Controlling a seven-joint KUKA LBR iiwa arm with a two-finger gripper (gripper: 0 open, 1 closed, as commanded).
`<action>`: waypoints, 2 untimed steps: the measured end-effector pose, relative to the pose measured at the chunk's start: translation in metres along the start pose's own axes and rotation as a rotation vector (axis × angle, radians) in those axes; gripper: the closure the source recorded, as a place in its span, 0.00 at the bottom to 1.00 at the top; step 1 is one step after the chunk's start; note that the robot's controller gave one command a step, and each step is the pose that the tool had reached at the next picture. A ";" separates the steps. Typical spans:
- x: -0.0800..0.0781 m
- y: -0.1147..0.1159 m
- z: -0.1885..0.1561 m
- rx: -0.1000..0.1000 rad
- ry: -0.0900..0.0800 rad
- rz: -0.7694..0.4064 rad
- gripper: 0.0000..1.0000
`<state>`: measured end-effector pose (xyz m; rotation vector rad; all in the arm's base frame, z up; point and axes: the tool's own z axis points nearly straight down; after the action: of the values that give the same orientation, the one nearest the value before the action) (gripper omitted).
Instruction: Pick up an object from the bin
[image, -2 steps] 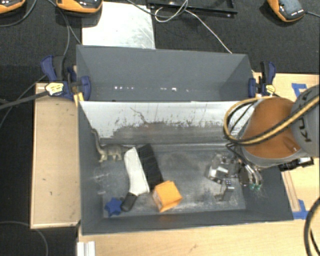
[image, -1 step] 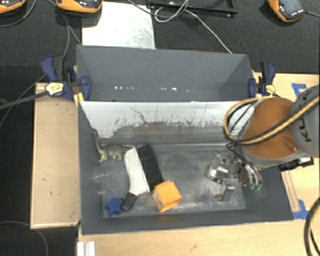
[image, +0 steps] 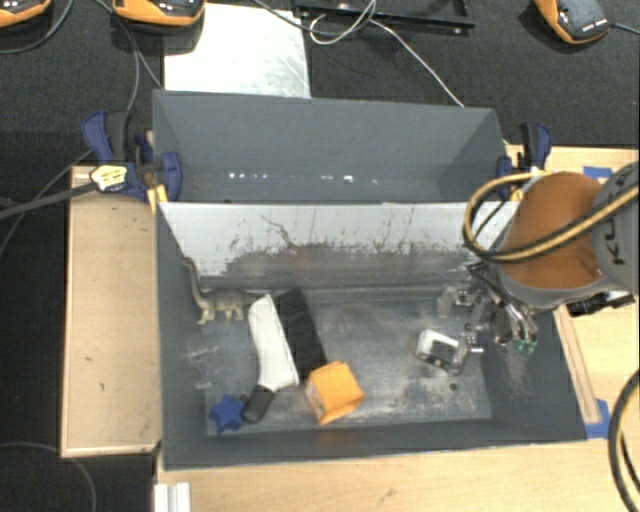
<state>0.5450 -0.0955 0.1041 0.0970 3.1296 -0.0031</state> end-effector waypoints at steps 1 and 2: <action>0.009 0.017 0.033 -0.001 0.007 0.147 1.00; 0.009 0.017 0.033 -0.001 0.007 0.145 1.00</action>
Offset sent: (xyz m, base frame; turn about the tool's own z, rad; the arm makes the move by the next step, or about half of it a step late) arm 0.0000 0.0000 0.0000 0.0000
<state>0.5369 -0.0781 0.0705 0.3240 3.1209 0.0006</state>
